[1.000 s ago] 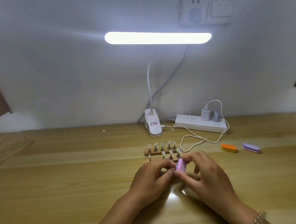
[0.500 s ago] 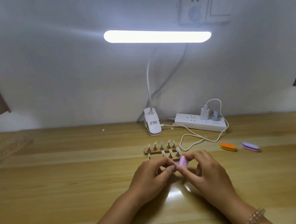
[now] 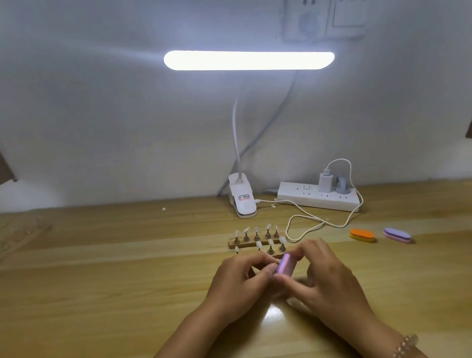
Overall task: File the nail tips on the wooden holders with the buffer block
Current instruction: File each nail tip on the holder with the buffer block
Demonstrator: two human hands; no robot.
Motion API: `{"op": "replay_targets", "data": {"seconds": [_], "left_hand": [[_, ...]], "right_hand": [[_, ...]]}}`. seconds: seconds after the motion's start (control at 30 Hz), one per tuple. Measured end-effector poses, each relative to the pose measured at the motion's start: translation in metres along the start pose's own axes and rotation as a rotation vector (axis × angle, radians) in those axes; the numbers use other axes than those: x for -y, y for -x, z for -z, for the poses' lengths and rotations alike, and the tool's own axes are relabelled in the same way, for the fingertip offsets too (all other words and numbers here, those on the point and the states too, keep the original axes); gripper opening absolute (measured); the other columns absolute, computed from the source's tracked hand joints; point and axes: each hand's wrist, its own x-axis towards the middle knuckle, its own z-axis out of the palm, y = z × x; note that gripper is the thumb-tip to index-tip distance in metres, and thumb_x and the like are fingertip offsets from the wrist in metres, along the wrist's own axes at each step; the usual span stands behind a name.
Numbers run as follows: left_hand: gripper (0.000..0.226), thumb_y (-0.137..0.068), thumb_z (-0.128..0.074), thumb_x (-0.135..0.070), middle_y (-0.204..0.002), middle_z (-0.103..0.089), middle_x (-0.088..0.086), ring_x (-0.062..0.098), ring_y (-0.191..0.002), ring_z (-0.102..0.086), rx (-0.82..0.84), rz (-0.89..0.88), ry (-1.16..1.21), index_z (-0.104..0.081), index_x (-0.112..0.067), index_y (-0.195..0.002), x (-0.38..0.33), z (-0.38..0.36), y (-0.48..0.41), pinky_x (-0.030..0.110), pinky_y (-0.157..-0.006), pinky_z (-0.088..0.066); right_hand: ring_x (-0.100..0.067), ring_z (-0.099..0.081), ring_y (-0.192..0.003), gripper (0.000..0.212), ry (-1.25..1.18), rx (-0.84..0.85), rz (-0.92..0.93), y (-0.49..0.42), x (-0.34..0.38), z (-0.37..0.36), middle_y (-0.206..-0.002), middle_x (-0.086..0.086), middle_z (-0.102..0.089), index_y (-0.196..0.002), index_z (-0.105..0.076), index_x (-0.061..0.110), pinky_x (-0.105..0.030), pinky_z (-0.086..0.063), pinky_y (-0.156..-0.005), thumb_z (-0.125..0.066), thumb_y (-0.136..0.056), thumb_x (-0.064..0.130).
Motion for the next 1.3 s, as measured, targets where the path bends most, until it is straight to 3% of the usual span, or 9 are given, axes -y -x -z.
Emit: {"op": "replay_targets", "data": {"seconds": [0.2, 0.33, 0.5, 0.67, 0.77, 0.83, 1.07, 1.2, 1.3], "left_hand": [[0.015, -0.090, -0.060, -0.032, -0.088, -0.073, -0.014, 0.016, -0.059, -0.060, 0.022, 0.007, 0.025, -0.075, -0.029, -0.094, 0.000, 0.001, 0.001, 0.039, -0.063, -0.051], [0.012, -0.092, -0.062, -0.033, -0.087, -0.073, -0.014, 0.008, -0.058, -0.057, 0.019, 0.011, 0.012, -0.075, -0.031, -0.093, 0.001, 0.001, 0.000, 0.039, -0.065, -0.051], [0.013, -0.093, -0.062, -0.027, -0.089, -0.072, -0.016, 0.008, -0.057, -0.059, 0.007, 0.005, 0.016, -0.072, -0.035, -0.091, 0.001, 0.001, 0.000, 0.034, -0.060, -0.050], [0.013, -0.093, -0.067, -0.020, -0.090, -0.072, -0.017, 0.007, -0.051, -0.061, -0.029, 0.010, 0.076, -0.073, -0.032, -0.092, 0.001, 0.000, 0.000, 0.021, -0.055, -0.044], [0.011, -0.091, -0.068, -0.018, -0.079, -0.070, -0.021, 0.007, -0.051, -0.062, -0.019, 0.021, 0.091, -0.074, -0.028, -0.093, 0.001, 0.000, -0.001, 0.020, -0.054, -0.043], [0.008, -0.088, -0.070, -0.023, -0.074, -0.069, -0.023, 0.006, -0.051, -0.060, -0.013, 0.022, 0.080, -0.074, -0.028, -0.093, 0.000, 0.001, -0.001, 0.021, -0.053, -0.044], [0.003, -0.084, -0.072, -0.028, -0.079, -0.069, -0.020, 0.005, -0.050, -0.057, -0.020, 0.028, 0.101, -0.073, -0.031, -0.086, -0.001, 0.001, 0.001, 0.021, -0.046, -0.040], [0.011, -0.084, -0.071, -0.037, -0.080, -0.067, -0.022, 0.000, -0.054, -0.055, -0.015, 0.008, 0.008, -0.067, -0.045, -0.078, 0.000, -0.001, 0.001, 0.019, -0.054, -0.039], [0.011, -0.072, -0.064, -0.040, -0.080, -0.066, -0.025, -0.001, -0.054, -0.055, -0.005, 0.028, -0.020, -0.064, -0.051, -0.074, 0.000, -0.002, 0.000, 0.021, -0.056, -0.040]], "right_hand": [[0.005, -0.044, -0.060, 0.037, 0.011, 0.029, 0.067, 0.004, 0.001, -0.003, -0.093, 0.017, -0.050, -0.096, -0.056, 0.029, -0.021, -0.038, -0.055, -0.065, -0.077, 0.060], [0.004, -0.046, -0.064, 0.033, -0.065, -0.028, -0.047, -0.003, -0.005, 0.000, -0.096, 0.016, -0.055, -0.098, -0.060, 0.031, -0.024, -0.043, -0.064, -0.068, -0.079, 0.056], [0.005, -0.048, -0.062, 0.033, -0.039, 0.028, 0.007, 0.003, -0.002, -0.004, -0.096, 0.020, -0.054, -0.094, -0.059, 0.035, -0.019, -0.039, -0.058, -0.065, -0.076, 0.062], [-0.006, -0.056, -0.067, 0.024, -0.197, -0.130, -0.159, -0.005, -0.014, -0.001, -0.095, 0.016, -0.060, -0.093, -0.059, 0.033, -0.023, -0.043, -0.063, -0.071, -0.079, 0.047], [-0.011, -0.057, -0.062, 0.038, -0.226, -0.084, -0.071, 0.001, -0.006, -0.004, -0.097, 0.019, -0.059, -0.104, -0.051, 0.037, -0.021, -0.044, -0.060, -0.071, -0.075, 0.052], [-0.010, -0.057, -0.063, 0.034, -0.204, -0.030, -0.030, 0.001, -0.002, -0.006, -0.097, 0.020, -0.059, -0.097, -0.052, 0.037, -0.020, -0.044, -0.059, -0.070, -0.075, 0.056], [-0.006, -0.057, -0.064, 0.032, -0.157, -0.017, -0.018, 0.002, -0.004, -0.004, -0.093, 0.021, -0.060, -0.091, -0.059, 0.034, -0.021, -0.044, -0.059, -0.066, -0.075, 0.061], [-0.009, -0.056, -0.067, 0.027, -0.184, -0.029, -0.088, -0.003, -0.007, -0.002, -0.092, 0.020, -0.062, -0.090, -0.061, 0.033, -0.027, -0.047, -0.065, -0.070, -0.077, 0.055], [-0.002, -0.052, -0.065, 0.032, -0.109, -0.007, 0.011, 0.001, -0.002, -0.003, -0.095, 0.019, -0.057, -0.092, -0.056, 0.035, -0.025, -0.045, -0.061, -0.068, -0.076, 0.059]]}}
